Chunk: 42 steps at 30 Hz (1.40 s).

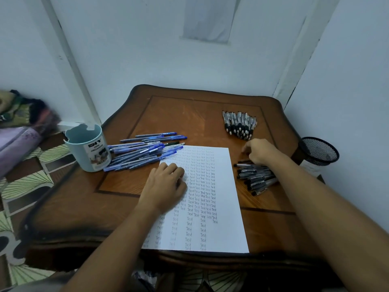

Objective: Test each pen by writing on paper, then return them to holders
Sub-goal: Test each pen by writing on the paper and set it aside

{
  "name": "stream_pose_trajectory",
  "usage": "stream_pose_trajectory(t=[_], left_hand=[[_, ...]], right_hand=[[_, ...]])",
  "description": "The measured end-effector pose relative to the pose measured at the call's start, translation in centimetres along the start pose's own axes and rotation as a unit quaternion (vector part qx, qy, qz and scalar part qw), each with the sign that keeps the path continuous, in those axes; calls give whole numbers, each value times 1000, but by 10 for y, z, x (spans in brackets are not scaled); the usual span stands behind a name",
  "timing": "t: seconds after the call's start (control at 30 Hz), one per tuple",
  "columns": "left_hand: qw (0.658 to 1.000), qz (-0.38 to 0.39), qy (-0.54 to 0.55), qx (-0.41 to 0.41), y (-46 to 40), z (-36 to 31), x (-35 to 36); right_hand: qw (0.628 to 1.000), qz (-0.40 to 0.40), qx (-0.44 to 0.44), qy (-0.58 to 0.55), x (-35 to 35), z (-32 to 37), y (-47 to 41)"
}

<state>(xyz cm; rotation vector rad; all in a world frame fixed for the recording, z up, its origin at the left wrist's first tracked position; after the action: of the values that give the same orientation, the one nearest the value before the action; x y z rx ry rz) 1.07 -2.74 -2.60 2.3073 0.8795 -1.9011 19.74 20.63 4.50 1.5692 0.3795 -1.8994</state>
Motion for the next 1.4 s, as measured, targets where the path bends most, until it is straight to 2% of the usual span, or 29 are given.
stream_pose_trajectory(t=[0.2, 0.33, 0.43, 0.6, 0.77, 0.87, 0.97, 1.03, 1.2, 1.3, 1.33, 1.37, 1.4], left_hand=[[1000, 6, -1, 6, 4, -1, -1], [1000, 3, 6, -6, 11, -4, -5], [1000, 13, 19, -1, 17, -5, -7], [999, 28, 31, 10, 23, 1, -13], [998, 48, 49, 0, 31, 1, -17], [997, 61, 52, -5, 35, 0, -20], [996, 76, 45, -10, 38, 1, -22], [996, 85, 39, -12, 39, 0, -22], [994, 97, 36, -24, 42, -2, -24], [994, 100, 34, -29, 44, -3, -25], [994, 103, 33, -30, 45, -4, -25], [993, 106, 33, -32, 45, -5, -26], [993, 109, 32, -34, 45, -5, -26]], right_hand=[[1000, -4, -14, 10, 0, -7, 10], [998, 3, -29, 63, 3, -8, 17], [992, -33, -47, 109, 2, -7, 22], [977, -135, -129, 105, -1, 12, 32], [968, -186, -166, 1, 7, 28, 51], [948, -213, -175, -157, 15, 36, 63], [897, -215, -132, -363, 22, 49, 79], [861, -206, -96, -454, 27, 56, 87], [779, -192, -34, -596, 31, 66, 100], [699, -161, -25, -696, 35, 68, 106], [689, -158, -28, -706, 37, 67, 109], [700, -160, -29, -695, 41, 66, 111], [729, -165, -28, -664, 44, 63, 115]])
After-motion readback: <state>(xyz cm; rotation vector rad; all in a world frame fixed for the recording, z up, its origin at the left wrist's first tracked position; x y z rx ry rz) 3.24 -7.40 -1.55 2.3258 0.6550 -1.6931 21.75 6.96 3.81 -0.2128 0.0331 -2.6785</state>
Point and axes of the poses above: each hand's wrist, its own y-axis away from the middle knuckle, its own x-axis out of the palm, z = x × y, the point moved 1 cm from there along -y, towards the middle knuckle, and after that the axes turned 10 degrees about -x, right-handed, at the moved point
